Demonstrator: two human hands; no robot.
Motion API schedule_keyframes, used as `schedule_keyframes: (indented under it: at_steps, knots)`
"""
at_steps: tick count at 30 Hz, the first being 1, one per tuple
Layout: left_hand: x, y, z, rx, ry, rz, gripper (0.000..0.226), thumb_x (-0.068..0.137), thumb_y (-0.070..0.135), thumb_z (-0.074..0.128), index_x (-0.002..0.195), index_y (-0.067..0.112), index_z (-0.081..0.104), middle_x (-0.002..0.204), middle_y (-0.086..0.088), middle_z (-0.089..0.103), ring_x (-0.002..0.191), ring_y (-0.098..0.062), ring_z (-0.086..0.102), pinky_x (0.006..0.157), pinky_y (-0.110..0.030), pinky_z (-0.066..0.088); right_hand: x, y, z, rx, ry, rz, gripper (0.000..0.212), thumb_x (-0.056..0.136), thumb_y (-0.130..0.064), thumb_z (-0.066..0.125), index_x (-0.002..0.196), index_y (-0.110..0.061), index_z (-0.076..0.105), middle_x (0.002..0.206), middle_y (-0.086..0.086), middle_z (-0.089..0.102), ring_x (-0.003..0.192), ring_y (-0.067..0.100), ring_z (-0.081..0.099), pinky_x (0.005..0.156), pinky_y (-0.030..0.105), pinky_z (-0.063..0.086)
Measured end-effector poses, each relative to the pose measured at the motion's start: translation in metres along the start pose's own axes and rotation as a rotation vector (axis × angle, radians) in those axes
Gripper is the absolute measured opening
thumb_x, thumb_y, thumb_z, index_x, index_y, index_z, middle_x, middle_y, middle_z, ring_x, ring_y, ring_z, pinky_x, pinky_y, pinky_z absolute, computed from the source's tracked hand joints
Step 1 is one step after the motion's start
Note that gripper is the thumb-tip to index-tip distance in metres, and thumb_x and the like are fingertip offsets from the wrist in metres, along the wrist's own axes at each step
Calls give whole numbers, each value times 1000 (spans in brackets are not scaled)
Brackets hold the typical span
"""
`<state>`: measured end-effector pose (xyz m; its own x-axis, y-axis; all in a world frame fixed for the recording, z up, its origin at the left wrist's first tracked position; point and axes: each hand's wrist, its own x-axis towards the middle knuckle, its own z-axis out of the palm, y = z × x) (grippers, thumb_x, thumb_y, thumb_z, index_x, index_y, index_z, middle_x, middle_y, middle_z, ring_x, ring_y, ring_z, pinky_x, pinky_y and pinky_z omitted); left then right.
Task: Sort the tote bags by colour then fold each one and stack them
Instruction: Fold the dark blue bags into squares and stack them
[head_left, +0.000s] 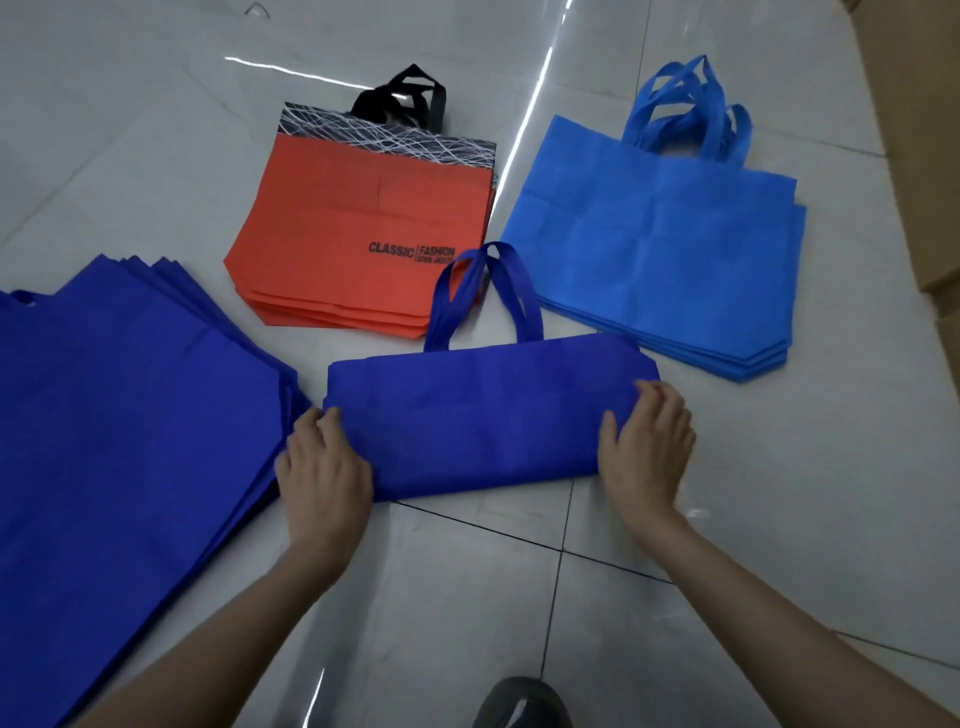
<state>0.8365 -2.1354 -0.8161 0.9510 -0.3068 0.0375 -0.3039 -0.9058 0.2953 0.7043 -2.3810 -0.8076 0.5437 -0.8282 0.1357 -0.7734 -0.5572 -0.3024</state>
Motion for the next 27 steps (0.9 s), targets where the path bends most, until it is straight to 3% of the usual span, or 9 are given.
schedule_keyframes:
  at_steps: [2, 4, 7, 11, 15, 19, 23, 27]
  knots:
    - [-1, 8, 12, 8, 87, 302, 47, 75, -6, 58, 121, 2, 48, 129, -23, 48, 110, -36, 50, 83, -49, 45, -24, -31, 14, 75, 7, -351, 40, 91, -27, 48, 128, -10, 46, 136, 15, 48, 120, 31, 47, 98, 46, 42]
    - [5, 19, 22, 12, 45, 464, 43, 83, 3, 45, 125, 3, 48, 137, -19, 46, 122, -31, 44, 94, -46, 43, -41, -64, 31, 112, -116, -541, 45, 91, -31, 38, 131, -12, 47, 140, 13, 47, 125, 28, 46, 100, 44, 41]
    - [19, 25, 38, 45, -153, 415, 50, 91, 22, 29, 135, 3, 45, 145, -13, 40, 134, -27, 38, 102, -47, 38, -46, -101, 59, 41, -339, -655, 50, 92, -32, 32, 136, -15, 48, 145, 5, 44, 130, 23, 46, 101, 43, 42]
    - [22, 7, 63, 116, -222, 287, 59, 96, 38, 12, 147, 9, 23, 155, -5, 17, 142, -18, 11, 113, -42, 11, -27, -98, 87, -136, -513, -714, 53, 94, -43, 25, 140, -25, 44, 148, -3, 41, 135, 21, 40, 104, 46, 41]
    - [20, 9, 63, 135, -230, 255, 57, 97, 41, 13, 149, 16, 13, 156, -1, 10, 144, -16, 8, 114, -39, 0, 1, -63, 83, -177, -467, -576, 55, 95, -52, 19, 148, -36, 21, 157, -7, 20, 144, 25, 18, 114, 50, 16]
    - [20, 10, 61, 117, -232, 238, 58, 97, 44, 11, 149, 19, 7, 156, 4, 3, 144, -13, 1, 114, -35, -8, 36, -7, 68, -266, -419, -376, 59, 89, -58, -1, 145, -39, -5, 159, -7, -1, 146, 24, -4, 115, 45, -5]
    - [20, 11, 62, 125, -232, 243, 58, 97, 44, 11, 149, 17, 9, 156, 2, 5, 144, -15, 4, 114, -36, -7, 50, 23, 56, -300, -382, -186, 59, 88, -58, -7, 144, -38, -11, 159, -6, -6, 146, 23, -6, 116, 47, 1]
    - [20, 10, 60, 96, -240, 242, 59, 96, 44, 11, 149, 18, 12, 156, 2, 9, 144, -14, 6, 115, -38, -1, 48, 21, 52, -270, -373, -117, 57, 94, -55, 3, 147, -38, -6, 159, -6, -6, 146, 28, -2, 117, 48, 6]
